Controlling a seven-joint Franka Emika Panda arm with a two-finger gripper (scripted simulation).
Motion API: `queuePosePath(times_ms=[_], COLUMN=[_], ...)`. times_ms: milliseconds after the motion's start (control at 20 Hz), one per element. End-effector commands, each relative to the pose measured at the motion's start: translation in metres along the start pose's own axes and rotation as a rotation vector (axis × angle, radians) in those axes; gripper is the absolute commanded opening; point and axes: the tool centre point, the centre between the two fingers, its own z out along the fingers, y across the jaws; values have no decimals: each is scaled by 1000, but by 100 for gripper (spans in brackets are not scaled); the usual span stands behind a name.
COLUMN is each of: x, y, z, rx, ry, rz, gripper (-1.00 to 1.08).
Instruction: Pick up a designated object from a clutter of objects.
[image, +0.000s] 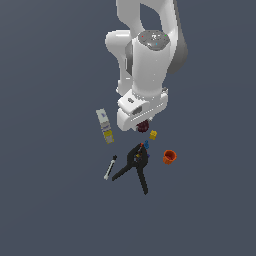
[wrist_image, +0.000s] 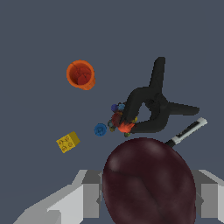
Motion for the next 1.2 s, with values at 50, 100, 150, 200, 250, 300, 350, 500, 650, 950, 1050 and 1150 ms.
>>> queuePosePath(times_ms=[50,100,150,200,250,300,350,500,650,950,1050,1150], x=[11,15,18,22,26,29,33,43,53,69,72,75], y=[-15,-19,-24,-28,-32,-36,-40,-53,-63,-78,-81,-84], z=[-36,-46,-55,-65,-75,-85,-95,-124,-150,-188,-196,-203], rx=[0,0,0,0,0,0,0,1,1,2,2,2], ry=[0,0,0,0,0,0,0,0,0,1,1,1], rz=[0,0,0,0,0,0,0,0,0,0,0,0], gripper=[-100,-100,-100,-100,-100,-100,-100,-100,-100,-100,-100,-100])
